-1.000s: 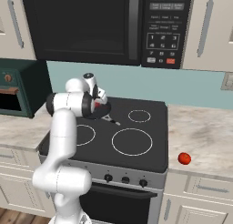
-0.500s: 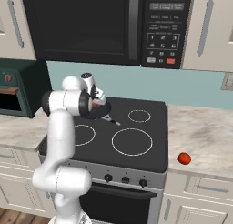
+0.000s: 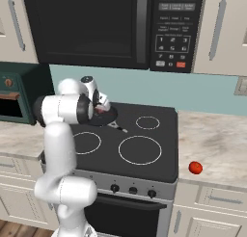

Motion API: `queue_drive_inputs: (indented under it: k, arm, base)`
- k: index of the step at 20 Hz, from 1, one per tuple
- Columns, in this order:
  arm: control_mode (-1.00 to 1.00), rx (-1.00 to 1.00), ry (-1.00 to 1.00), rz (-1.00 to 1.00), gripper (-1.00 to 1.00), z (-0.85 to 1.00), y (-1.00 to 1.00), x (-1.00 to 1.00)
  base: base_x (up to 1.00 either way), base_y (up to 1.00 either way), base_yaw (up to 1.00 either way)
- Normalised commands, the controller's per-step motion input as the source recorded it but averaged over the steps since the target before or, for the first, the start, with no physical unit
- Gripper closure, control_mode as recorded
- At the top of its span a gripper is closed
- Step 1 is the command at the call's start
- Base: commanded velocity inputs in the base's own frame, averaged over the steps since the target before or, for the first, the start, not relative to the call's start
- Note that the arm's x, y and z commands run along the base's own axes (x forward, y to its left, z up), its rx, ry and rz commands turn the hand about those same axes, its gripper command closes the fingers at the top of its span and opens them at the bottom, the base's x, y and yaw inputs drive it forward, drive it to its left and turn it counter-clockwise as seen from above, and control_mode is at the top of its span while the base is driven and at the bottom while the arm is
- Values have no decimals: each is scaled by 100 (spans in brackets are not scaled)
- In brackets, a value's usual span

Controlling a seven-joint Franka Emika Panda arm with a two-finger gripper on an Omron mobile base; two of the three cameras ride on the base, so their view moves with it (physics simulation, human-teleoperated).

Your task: Place the pan on the rear left burner on the stove. Then place the tomato and the onion in the pan and turn on the rear left burner.

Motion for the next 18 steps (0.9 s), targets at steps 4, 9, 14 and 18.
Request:
queue_drive_inputs:
  k: [4, 9, 14, 18]
  arm:
    - [-100, 0, -9, 0, -100, 24, -10, -75]
    - [-100, 0, -9, 0, -100, 29, -11, -76]
    - [-100, 0, -10, 0, -100, 71, -6, -59]
    - [-100, 0, -4, 0, -100, 78, -6, -51]
  base:
    - [0, 0, 0]
    - [0, 0, 0]
    - [0, 0, 0]
    - [0, 0, 0]
